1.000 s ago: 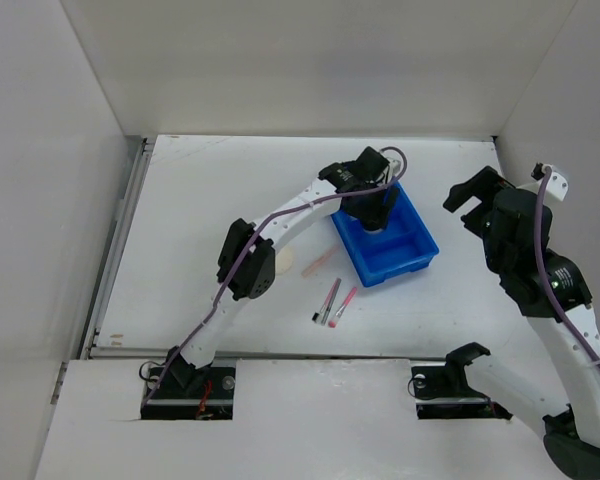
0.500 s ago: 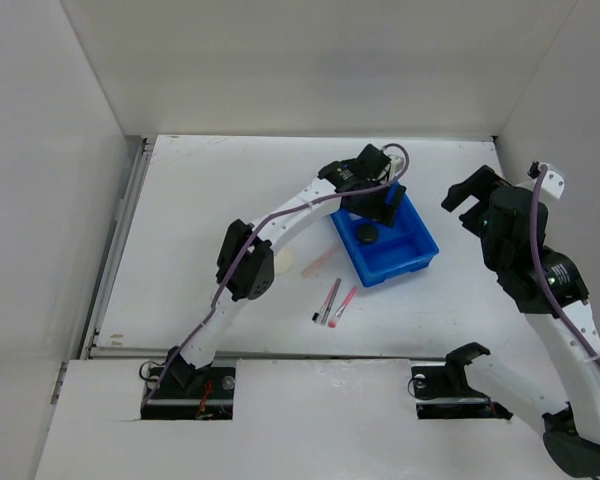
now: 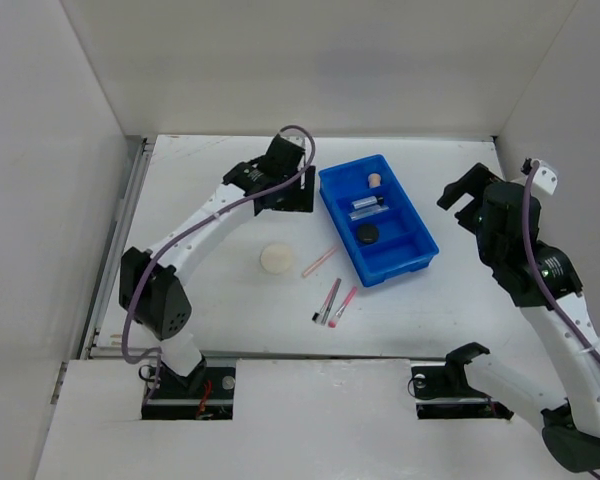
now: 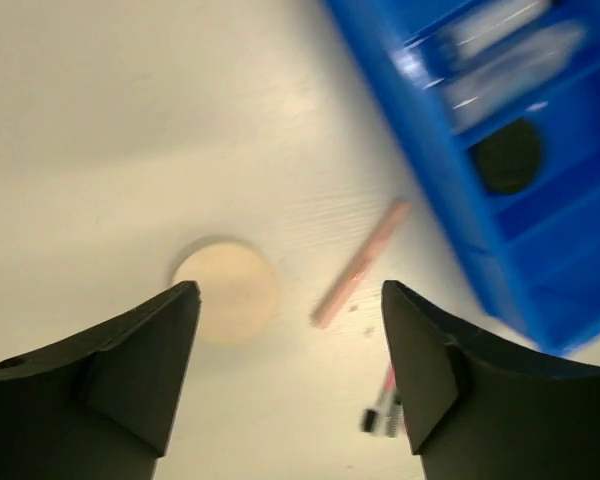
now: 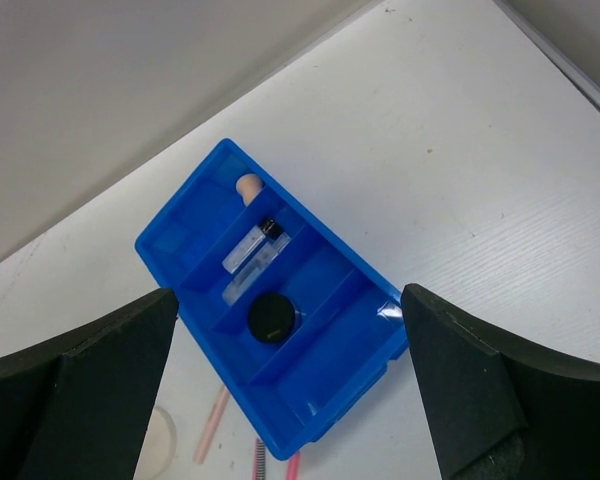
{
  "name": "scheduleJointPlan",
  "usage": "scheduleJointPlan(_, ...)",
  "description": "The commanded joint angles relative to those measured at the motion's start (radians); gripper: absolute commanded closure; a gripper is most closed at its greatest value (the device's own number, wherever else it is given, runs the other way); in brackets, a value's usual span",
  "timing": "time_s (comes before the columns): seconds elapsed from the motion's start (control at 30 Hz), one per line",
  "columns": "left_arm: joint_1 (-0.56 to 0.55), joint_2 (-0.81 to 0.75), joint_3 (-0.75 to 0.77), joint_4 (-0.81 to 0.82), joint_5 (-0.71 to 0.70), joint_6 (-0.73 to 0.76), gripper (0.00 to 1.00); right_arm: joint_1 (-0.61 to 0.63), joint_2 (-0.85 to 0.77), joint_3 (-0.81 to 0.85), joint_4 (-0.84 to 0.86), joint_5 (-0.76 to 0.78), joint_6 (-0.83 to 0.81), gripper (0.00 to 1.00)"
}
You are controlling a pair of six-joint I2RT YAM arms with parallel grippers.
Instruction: Organize the makeup
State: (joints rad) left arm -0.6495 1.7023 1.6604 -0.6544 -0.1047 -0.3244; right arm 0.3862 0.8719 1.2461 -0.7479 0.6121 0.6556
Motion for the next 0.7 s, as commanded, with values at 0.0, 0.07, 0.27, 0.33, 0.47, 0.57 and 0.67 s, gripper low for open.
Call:
scheduleJointPlan(0.0, 0.008, 0.026, -0.141, -0.007, -0.044, -0.094, 0.32, -0.004, 0.003, -0.008, 0.057, -0.021, 0.004, 0.0)
scheduleJointPlan(0.07, 0.021, 0.036, -0.198, 0.002, -0.044, -0.111, 0.4, -0.004, 0.003, -0.008, 0.067, -0.034, 0.004, 0.0)
scheduleJointPlan(0.27, -0.01, 0.101, -0.241, 0.044, -0.041, -0.111, 0.38, -0.004, 0.012, -0.008, 0.067, -0.045, 0.004, 0.0)
scheduleJointPlan(0.33, -0.01, 0.129, -0.232, 0.033, -0.052, -0.122, 0.37, -0.004, 0.012, -0.008, 0.067, -0.045, 0.004, 0.0)
scheduleJointPlan(0.47, -0.01, 0.165, -0.246, 0.044, -0.052, -0.133, 0.39, -0.004, 0.012, -0.008, 0.067, -0.035, 0.004, 0.0)
scheduleJointPlan(0.57, -0.01, 0.189, -0.246, 0.044, -0.052, -0.133, 0.42, -0.004, 0.012, -0.008, 0.067, -0.035, 0.004, 0.0)
scheduleJointPlan(0.67, -0.01, 0.212, -0.257, 0.044, -0.061, -0.143, 0.44, -0.004, 0.012, -0.008, 0.067, -0.035, 0.004, 0.0)
